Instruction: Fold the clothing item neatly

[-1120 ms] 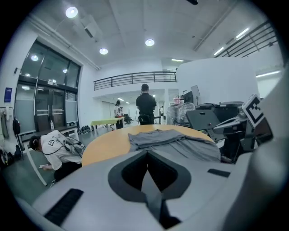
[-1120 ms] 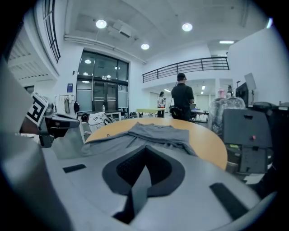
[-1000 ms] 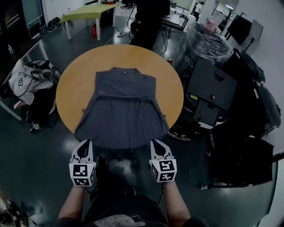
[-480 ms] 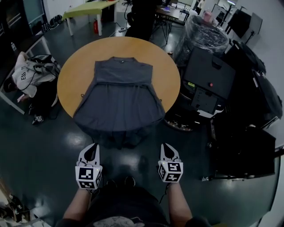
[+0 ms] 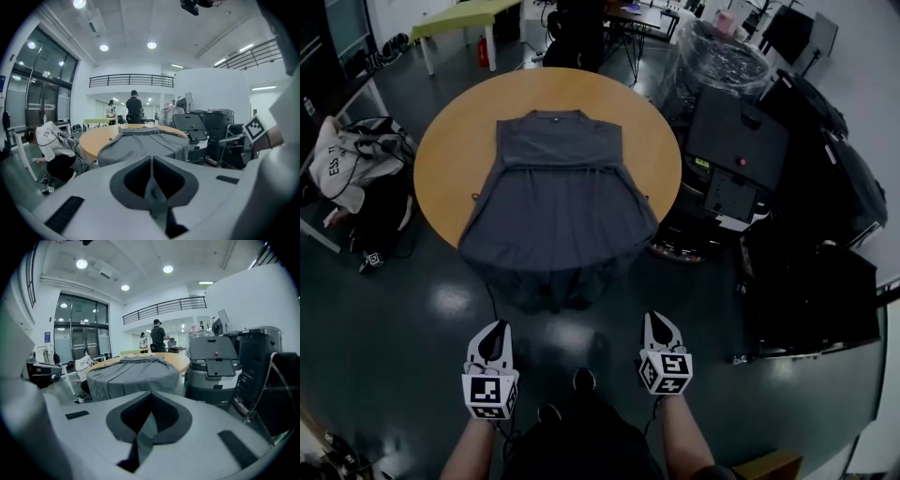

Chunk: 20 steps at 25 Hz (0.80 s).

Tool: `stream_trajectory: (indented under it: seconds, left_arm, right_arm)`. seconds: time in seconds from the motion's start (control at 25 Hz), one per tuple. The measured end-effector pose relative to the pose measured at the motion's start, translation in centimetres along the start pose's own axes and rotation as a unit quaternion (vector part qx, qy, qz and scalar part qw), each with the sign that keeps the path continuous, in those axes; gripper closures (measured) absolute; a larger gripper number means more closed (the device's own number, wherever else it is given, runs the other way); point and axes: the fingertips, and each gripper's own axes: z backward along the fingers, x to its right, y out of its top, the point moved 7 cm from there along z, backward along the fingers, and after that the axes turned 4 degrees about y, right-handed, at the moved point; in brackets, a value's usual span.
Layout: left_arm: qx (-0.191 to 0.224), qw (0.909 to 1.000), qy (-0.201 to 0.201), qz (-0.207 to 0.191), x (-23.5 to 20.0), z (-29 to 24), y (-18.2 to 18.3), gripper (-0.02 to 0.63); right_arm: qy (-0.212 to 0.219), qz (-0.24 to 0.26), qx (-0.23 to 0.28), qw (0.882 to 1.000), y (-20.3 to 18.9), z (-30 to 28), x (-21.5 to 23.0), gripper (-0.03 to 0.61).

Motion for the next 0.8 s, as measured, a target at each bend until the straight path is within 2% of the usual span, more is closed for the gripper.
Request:
stream_trajectory:
  seconds: [0.12,0.2,0.28,0.36,0.44,0.6,0.8]
  left_arm:
    - [0.010,0.9990,-0.012,-0.041,-1.8,-1.3,-1.8,0.603]
    - [0.007,0.9989,-0.021,-0.041,-2.4,-1.9,-2.6,0.600]
    - [-0.003,0.9989,-0.029,-0.036,-3.1,-2.4,-3.8,0.561]
    - [-0.019,0.9986,-0.032,-0.038,-4.4,-3.7,-5.1,0.546]
    - [-0.034,0.9983,-0.026,-0.040,-6.2,-5.6,-6.4,0.517]
    - [-0.045,0.9978,-0.005,-0.050,-9.9,-9.4,-9.0,0.477]
    - [-0.055,0.9914,-0.013,-0.118,-12.9,-15.9,-13.7,0.466]
  right_arm:
    - [-0.021,0.004,0.017,1.000,-1.1,-0.9,-0.9,0.586]
    - [-0.028,0.014,0.018,0.999,-1.6,-1.1,-1.6,0.586]
    - [-0.022,0.023,0.008,0.999,-2.8,-1.4,-2.1,0.579]
    - [-0.021,0.022,-0.005,1.000,-3.9,-3.0,-1.5,0.523]
    - [-0.030,0.022,-0.013,0.999,-4.6,-5.4,-0.1,0.471]
    - [-0.023,0.048,-0.033,0.998,-5.9,-10.6,3.9,0.457]
    - [-0.008,0.069,-0.065,0.995,-8.9,-17.1,9.3,0.457]
